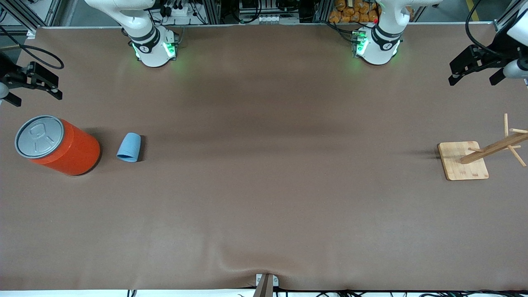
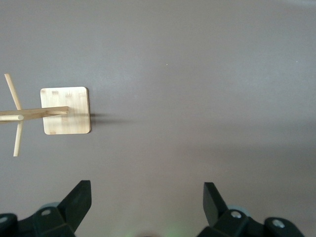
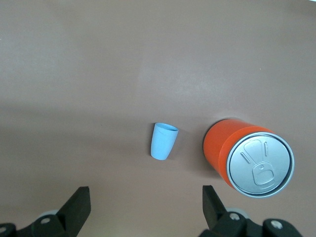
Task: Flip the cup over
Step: 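Move the right gripper down toward the blue cup beside the canister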
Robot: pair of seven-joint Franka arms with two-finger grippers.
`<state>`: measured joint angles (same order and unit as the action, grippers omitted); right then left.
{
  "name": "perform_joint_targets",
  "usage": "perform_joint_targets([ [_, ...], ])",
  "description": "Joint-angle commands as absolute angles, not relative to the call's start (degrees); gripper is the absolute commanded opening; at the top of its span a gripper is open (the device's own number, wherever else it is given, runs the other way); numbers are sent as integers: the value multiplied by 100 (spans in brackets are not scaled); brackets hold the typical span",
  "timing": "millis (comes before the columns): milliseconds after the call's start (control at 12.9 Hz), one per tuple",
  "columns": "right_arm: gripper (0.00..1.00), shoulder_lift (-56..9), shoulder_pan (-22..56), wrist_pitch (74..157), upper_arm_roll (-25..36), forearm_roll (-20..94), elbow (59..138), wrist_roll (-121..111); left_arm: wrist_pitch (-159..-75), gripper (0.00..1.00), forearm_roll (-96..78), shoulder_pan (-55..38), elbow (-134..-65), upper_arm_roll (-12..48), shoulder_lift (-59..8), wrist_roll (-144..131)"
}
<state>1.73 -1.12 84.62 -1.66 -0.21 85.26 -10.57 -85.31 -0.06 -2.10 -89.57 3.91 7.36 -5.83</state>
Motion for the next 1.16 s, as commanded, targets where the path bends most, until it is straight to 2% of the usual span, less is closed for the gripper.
perform_joint_targets([
  [0, 100, 211, -272, 8446, -264, -9, 8569, -1143, -8411, 100, 62, -158, -8851, 369, 765, -589],
  [543, 100, 44, -343, 8482, -246, 87, 8534, -1134, -8394, 100, 97, -237, -8842, 413, 624, -615],
  [1086, 100, -588, -360, 8824, -255, 52, 8551, -1151, -8314, 100, 97, -220, -8868, 659, 633, -703],
])
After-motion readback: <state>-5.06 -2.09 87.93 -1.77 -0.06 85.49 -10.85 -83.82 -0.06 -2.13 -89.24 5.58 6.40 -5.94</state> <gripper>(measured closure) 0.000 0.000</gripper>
